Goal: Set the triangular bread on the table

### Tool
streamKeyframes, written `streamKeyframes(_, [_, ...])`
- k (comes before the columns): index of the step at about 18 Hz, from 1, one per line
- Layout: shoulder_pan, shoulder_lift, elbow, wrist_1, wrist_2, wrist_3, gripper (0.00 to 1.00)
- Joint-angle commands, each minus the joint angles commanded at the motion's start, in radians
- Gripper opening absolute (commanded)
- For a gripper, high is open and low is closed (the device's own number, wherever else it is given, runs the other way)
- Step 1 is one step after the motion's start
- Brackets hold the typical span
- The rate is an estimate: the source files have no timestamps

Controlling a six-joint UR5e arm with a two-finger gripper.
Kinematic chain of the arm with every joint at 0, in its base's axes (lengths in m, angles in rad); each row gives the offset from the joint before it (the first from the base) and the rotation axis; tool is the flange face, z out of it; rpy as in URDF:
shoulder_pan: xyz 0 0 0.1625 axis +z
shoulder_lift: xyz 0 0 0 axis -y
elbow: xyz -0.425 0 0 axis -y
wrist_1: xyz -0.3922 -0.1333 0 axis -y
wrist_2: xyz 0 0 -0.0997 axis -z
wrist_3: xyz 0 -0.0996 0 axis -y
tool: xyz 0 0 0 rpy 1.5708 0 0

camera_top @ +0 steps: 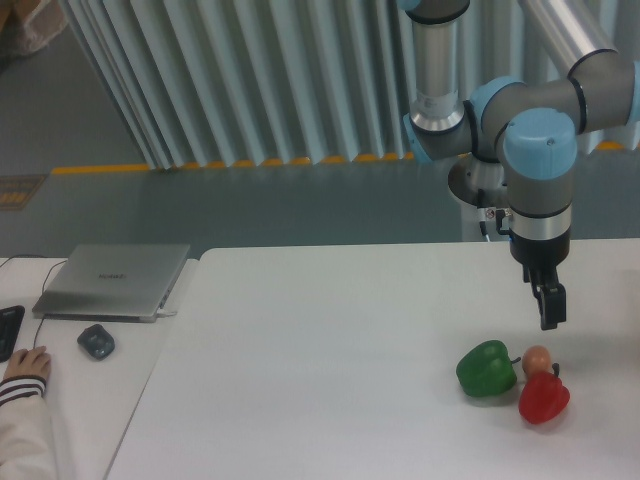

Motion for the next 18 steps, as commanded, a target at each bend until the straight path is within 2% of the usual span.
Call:
streamKeyframes(1, [0.026, 0.003, -0.015, 0.04, -0.008, 0.005, 1.0])
streamKeyframes(2, [0.036, 0.005, -0.025, 0.054, -0.008, 0.005, 1.0])
streamKeyframes(5, [0.06, 0.005, -0.022, 0.06, -0.006, 0.035, 1.0])
streamKeyframes(8, [0.094, 0.003, -0.019, 0.062, -0.003, 0.145, 1.0])
streamKeyframes(12, [0.184, -0.003, -0.017, 0.063, -0.003, 0.306, 1.0])
streamKeyframes(17, [0.263, -0.011, -0.012, 0.066, -0.014, 0.391, 1.0])
streamKeyframes(18, [0.273, -0.011, -0.011, 0.082, -0.014, 0.411, 1.0])
